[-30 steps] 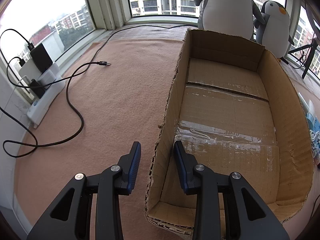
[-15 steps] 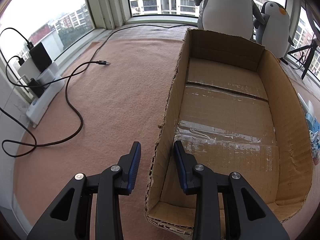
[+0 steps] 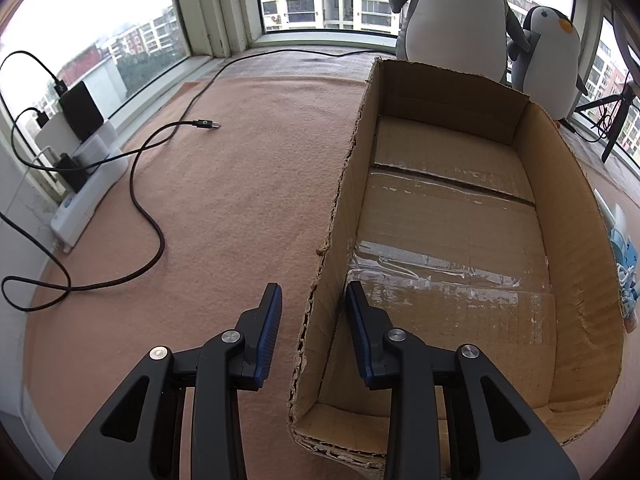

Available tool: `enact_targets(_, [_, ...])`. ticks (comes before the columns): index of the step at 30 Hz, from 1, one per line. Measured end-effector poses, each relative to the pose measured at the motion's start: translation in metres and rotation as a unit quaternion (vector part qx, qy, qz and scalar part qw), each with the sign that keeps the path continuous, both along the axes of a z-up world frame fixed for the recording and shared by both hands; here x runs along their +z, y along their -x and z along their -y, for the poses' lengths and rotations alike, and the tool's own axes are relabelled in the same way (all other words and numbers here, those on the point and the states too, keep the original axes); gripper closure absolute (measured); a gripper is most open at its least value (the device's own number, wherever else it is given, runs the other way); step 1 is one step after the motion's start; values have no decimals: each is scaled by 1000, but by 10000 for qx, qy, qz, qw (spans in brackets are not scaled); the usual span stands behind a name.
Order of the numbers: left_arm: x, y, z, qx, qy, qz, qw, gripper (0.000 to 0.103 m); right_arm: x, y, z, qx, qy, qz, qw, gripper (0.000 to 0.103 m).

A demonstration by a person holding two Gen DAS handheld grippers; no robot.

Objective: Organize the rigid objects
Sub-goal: 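Carry the tape measure into the box and open the right gripper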

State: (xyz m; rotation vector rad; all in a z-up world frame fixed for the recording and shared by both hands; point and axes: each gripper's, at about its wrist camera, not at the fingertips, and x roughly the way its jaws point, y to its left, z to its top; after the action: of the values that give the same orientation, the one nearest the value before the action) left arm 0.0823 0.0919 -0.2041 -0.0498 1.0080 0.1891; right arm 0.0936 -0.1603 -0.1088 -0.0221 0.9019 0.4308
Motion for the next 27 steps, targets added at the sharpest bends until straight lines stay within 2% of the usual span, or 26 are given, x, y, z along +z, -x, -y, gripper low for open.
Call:
enact_targets(13, [0, -1, 2, 7, -14, 16, 10000, 72, -25, -18, -96, 729, 118, -131, 9972, 57])
enact_targets(25, [1, -1, 2, 2, -22, 16, 10000, 72, -44, -19, -118, 951, 334, -244, 9946, 57])
enact_targets(27, [1, -1, 2, 1, -17, 23, 10000, 72, -43, -17, -119, 942, 367, -191, 9947, 53])
